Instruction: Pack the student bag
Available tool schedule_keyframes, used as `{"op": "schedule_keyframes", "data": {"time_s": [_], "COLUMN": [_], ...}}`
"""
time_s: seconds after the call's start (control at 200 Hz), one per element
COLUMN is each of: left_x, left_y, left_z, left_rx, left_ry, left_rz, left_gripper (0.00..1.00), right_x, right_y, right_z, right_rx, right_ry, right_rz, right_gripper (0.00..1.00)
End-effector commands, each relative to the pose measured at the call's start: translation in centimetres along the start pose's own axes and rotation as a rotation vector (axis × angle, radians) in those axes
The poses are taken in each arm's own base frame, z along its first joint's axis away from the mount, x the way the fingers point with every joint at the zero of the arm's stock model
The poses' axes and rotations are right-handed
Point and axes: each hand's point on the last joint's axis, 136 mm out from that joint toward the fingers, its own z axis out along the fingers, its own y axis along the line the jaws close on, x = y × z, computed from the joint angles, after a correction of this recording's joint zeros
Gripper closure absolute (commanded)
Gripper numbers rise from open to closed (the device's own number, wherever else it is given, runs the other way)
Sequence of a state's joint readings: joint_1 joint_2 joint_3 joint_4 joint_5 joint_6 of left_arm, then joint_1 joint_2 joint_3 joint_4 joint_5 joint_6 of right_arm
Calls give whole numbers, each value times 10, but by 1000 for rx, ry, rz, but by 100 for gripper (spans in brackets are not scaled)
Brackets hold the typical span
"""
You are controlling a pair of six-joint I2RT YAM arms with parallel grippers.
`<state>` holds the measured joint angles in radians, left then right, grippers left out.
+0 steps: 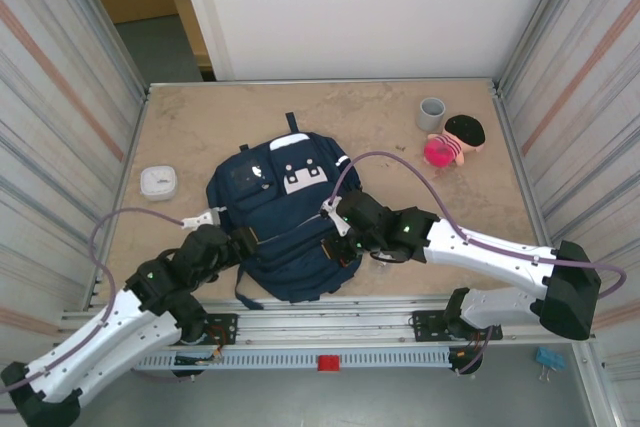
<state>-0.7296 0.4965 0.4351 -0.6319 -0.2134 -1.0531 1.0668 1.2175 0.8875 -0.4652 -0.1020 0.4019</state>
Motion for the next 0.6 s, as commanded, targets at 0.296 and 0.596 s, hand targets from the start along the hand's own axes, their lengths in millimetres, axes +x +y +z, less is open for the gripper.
{"op": "schedule_keyframes", "data": {"time_s": [0.296, 0.596], "left_x": [-16, -75], "left_y": [-5, -4], "left_z": [56, 75], "left_rx": [79, -65], "left_ry": [76, 57], "left_rz": [-118, 138], "left_gripper": [72, 98], "right_x": [-14, -16], "right_y": [31, 59], "right_z": [1, 10], "right_rx": [-76, -173], "right_ry": [-45, -55], "right_rz": [-42, -45], "right_gripper": [100, 100]}}
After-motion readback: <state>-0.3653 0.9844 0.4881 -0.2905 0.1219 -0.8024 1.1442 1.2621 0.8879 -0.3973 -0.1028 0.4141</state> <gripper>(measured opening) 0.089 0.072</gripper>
